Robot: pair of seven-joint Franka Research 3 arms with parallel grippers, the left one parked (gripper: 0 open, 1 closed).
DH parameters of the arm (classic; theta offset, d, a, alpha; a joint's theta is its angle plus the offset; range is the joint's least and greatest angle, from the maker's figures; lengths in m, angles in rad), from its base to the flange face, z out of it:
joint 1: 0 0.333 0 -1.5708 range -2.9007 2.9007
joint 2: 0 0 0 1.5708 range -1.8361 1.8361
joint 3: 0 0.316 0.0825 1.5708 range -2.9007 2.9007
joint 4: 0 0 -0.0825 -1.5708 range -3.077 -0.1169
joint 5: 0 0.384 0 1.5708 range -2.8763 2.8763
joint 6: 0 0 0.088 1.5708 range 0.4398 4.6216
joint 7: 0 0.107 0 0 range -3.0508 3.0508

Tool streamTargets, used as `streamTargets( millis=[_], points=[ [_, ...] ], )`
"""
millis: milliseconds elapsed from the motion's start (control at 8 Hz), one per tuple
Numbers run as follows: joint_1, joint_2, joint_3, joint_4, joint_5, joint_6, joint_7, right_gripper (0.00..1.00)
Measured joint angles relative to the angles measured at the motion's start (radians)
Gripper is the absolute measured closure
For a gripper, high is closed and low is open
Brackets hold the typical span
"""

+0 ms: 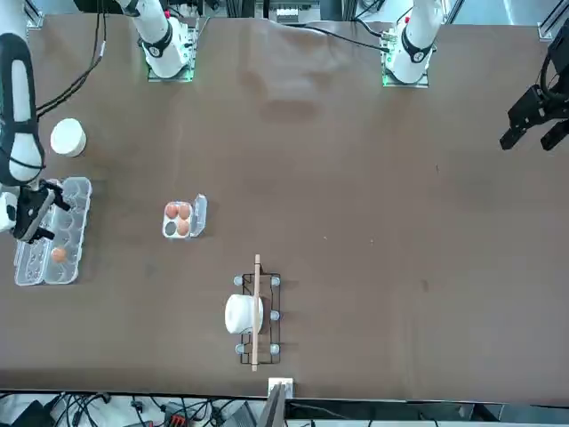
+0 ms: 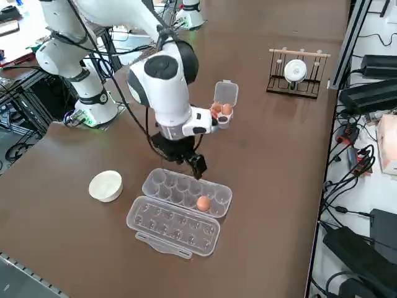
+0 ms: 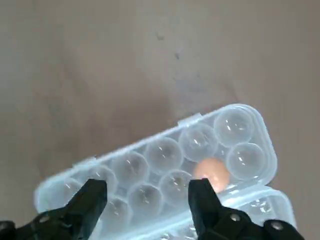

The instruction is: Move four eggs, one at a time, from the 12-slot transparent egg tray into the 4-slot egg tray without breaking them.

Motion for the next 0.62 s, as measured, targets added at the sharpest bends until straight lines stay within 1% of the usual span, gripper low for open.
streamTargets(
  millis=[250, 625],
  points=[
    [-0.02, 0.059, 0.002, 0.066, 0.0, 0.0, -0.11, 0.03],
    [-0.038, 0.13, 0.004, 0.154, 0.026, 0.0, -0.206, 0.03]
  ],
)
